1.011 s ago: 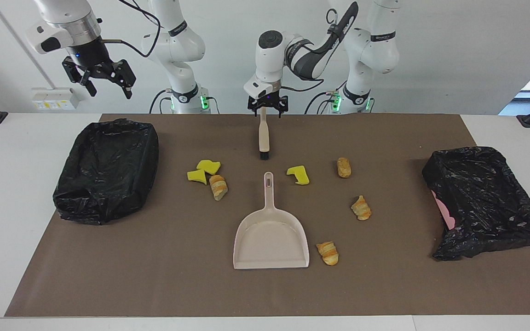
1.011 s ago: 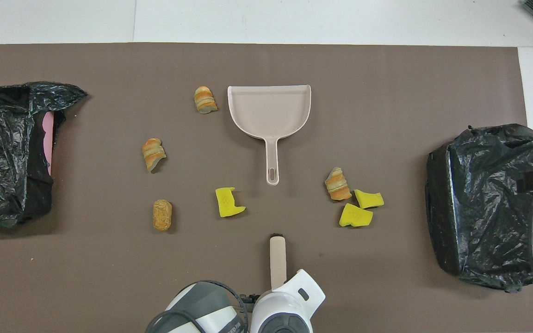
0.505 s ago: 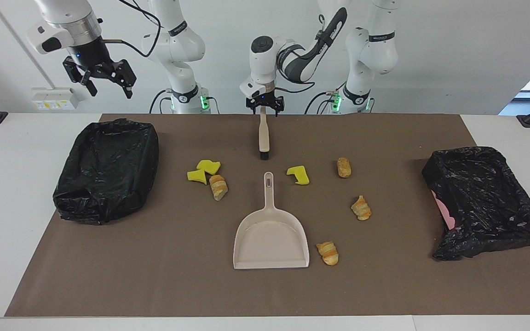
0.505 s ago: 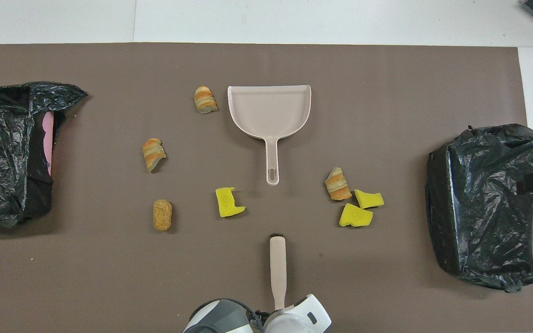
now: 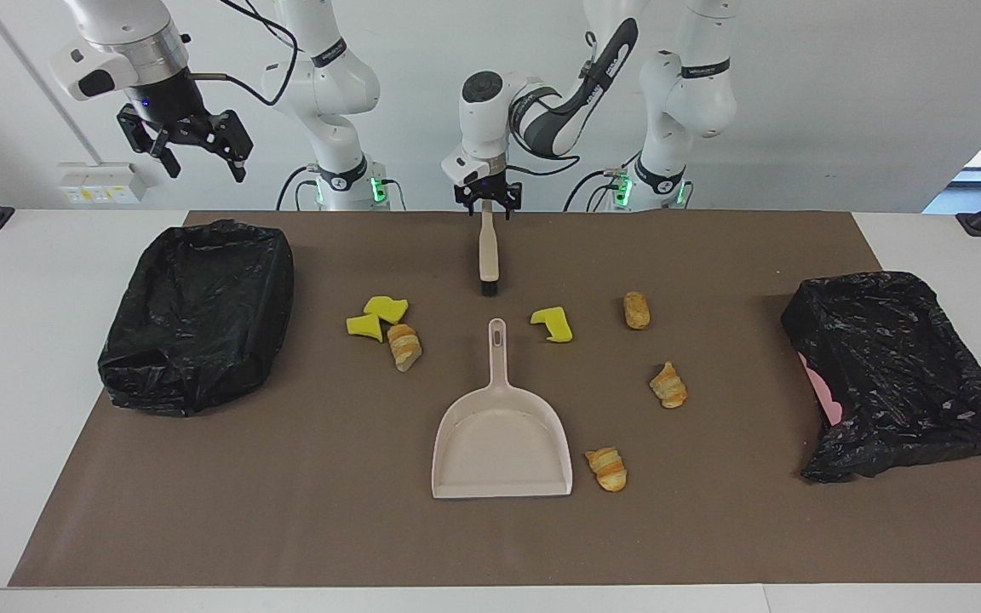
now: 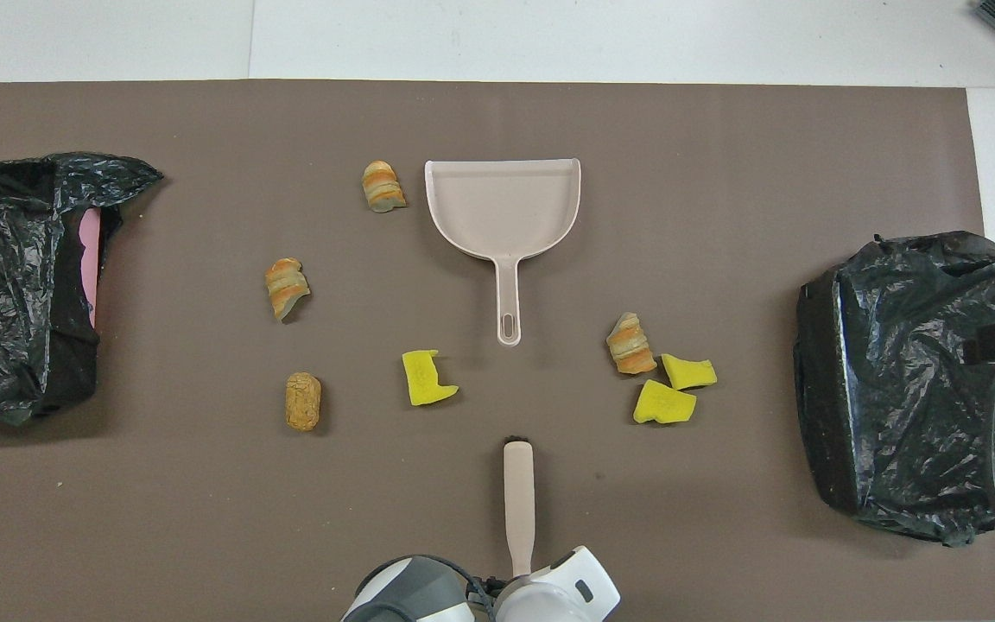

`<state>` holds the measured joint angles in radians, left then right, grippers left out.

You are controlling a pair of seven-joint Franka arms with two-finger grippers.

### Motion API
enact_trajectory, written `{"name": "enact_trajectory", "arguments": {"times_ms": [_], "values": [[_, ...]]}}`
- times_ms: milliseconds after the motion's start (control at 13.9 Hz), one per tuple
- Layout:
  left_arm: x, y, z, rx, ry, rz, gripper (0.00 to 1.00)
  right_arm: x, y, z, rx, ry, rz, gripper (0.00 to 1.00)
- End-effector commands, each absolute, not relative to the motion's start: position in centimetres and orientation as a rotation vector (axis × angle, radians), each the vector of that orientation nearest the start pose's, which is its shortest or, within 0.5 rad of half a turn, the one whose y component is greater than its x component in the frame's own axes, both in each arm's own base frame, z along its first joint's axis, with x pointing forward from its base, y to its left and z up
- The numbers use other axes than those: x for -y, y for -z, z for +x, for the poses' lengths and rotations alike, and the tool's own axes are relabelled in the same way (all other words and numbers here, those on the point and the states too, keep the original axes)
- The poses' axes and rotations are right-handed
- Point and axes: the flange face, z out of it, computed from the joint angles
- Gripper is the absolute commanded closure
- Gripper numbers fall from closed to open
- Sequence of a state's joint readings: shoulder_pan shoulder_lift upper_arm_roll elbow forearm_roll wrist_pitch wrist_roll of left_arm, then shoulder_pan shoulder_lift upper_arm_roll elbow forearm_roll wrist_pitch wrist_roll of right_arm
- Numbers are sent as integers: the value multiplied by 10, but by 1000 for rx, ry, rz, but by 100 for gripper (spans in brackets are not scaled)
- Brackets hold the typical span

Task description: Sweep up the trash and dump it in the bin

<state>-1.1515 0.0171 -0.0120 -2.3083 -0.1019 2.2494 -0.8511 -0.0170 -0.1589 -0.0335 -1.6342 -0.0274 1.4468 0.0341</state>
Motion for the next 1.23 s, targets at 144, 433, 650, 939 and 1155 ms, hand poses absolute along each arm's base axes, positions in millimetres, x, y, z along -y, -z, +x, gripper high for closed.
{"name": "enact_trajectory", "arguments": {"times_ms": [144, 433, 650, 939, 1155], "values": [[467, -341, 198, -390, -157, -3119, 92, 19, -663, 480, -89, -100, -3162, 0], [462, -363, 214, -343, -163, -3128, 100, 20, -662, 479, -97, -107, -3161, 0], [437, -390, 248, -273, -190, -3104, 100, -7, -663, 482, -105, -88, -3170, 0], [380, -402, 322, -99, -198, -3061, 100, -40, -654, 498, -84, -47, -3168, 0], [322, -410, 383, -21, -198, -3089, 100, -80, -634, 521, -114, -6, -3100, 0]]}}
